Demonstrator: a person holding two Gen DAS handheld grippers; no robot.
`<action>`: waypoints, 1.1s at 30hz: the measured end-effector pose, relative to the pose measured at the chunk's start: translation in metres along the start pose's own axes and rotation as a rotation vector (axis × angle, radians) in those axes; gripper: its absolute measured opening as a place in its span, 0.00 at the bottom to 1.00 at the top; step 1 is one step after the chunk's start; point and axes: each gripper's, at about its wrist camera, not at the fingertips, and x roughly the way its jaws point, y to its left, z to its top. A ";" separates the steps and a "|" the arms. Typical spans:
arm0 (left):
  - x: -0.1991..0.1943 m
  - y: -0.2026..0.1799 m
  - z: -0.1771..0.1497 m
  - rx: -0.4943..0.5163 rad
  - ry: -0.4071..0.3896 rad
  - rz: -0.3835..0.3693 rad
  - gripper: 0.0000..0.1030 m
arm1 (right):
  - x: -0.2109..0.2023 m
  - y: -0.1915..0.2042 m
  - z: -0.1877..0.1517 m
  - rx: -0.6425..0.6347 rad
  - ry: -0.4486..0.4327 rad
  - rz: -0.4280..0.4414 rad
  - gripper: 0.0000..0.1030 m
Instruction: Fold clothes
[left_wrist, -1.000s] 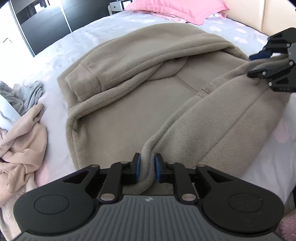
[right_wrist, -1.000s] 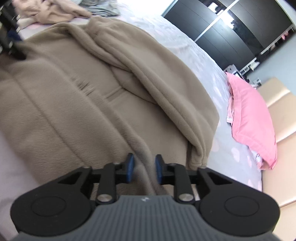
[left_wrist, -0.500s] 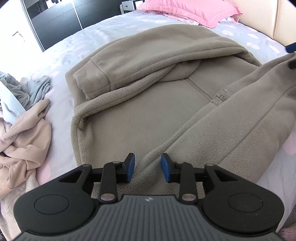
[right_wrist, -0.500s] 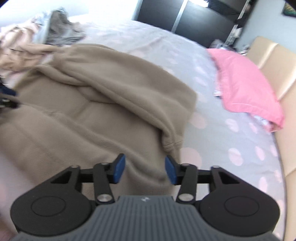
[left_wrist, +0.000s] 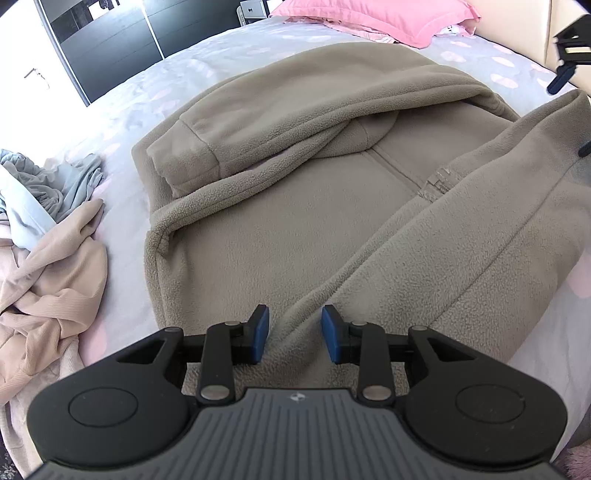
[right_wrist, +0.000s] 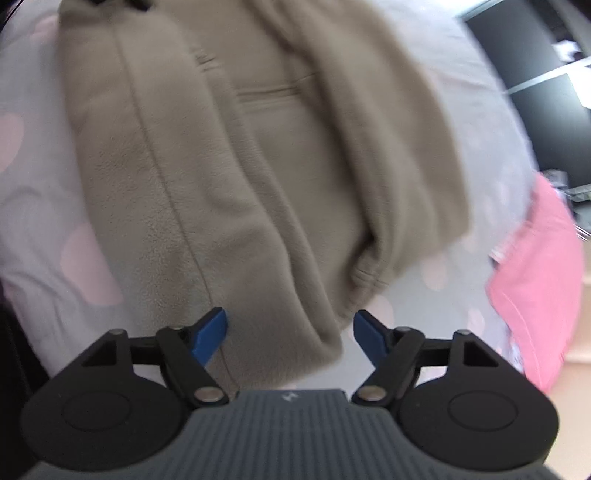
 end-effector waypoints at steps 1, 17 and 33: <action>-0.001 0.000 0.000 -0.003 0.001 -0.002 0.29 | 0.003 -0.001 0.004 -0.019 0.018 0.026 0.74; -0.059 0.027 0.004 0.028 -0.034 -0.199 0.59 | -0.008 -0.026 -0.019 0.143 0.006 0.038 0.15; -0.013 0.081 0.005 -0.107 0.166 -0.220 0.65 | -0.016 -0.005 -0.029 0.167 -0.034 0.002 0.15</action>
